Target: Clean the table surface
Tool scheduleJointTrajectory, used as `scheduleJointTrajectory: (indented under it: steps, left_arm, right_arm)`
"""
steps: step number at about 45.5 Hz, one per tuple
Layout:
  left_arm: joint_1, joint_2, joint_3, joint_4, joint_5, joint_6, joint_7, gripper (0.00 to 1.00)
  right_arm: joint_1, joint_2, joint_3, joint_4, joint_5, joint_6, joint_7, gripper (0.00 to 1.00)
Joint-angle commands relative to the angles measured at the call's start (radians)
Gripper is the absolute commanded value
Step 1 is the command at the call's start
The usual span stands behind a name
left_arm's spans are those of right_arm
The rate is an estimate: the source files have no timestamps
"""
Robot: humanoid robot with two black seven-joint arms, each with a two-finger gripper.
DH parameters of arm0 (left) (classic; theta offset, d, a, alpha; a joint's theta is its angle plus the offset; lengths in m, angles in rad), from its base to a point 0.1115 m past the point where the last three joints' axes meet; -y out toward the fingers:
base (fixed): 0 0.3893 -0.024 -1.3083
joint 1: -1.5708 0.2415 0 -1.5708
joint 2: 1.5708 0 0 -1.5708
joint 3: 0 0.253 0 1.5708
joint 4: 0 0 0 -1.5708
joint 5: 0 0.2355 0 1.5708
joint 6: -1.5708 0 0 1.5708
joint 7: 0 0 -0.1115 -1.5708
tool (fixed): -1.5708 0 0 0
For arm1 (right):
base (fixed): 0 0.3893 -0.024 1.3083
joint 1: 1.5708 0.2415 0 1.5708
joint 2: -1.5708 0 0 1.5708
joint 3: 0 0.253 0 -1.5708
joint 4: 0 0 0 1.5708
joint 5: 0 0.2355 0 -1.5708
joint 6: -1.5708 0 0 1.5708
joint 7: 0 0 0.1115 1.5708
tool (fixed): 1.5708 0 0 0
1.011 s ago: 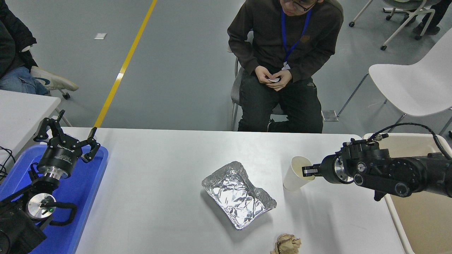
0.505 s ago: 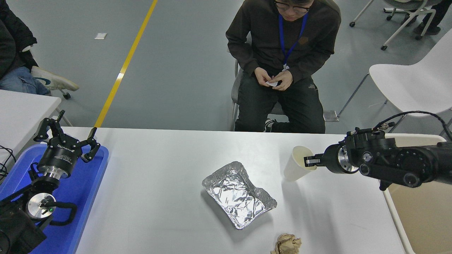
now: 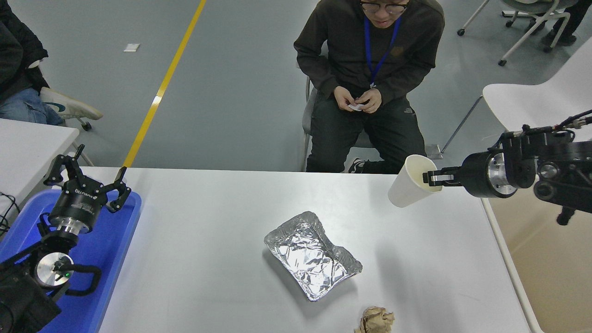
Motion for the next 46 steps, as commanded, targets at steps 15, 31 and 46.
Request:
scheduleJointTrajectory:
  steps: [15,31,46]
  left_arm:
    - [0.001,0.000,0.000,0.000,0.000,0.000,-0.001,1.00]
    - [0.001,0.000,0.000,0.000,0.000,0.000,0.001,1.00]
    - [0.000,0.000,0.000,0.002,0.000,0.000,0.001,1.00]
  right_arm:
    - [0.151,-0.232,0.006,0.102,-0.003,0.130,0.000,0.00]
    - [0.129,-0.324,-0.011,0.074,-0.109,0.130,0.000,0.00]
    - [0.014,-0.373,0.003,-0.053,-0.155,0.121,0.006,0.00]
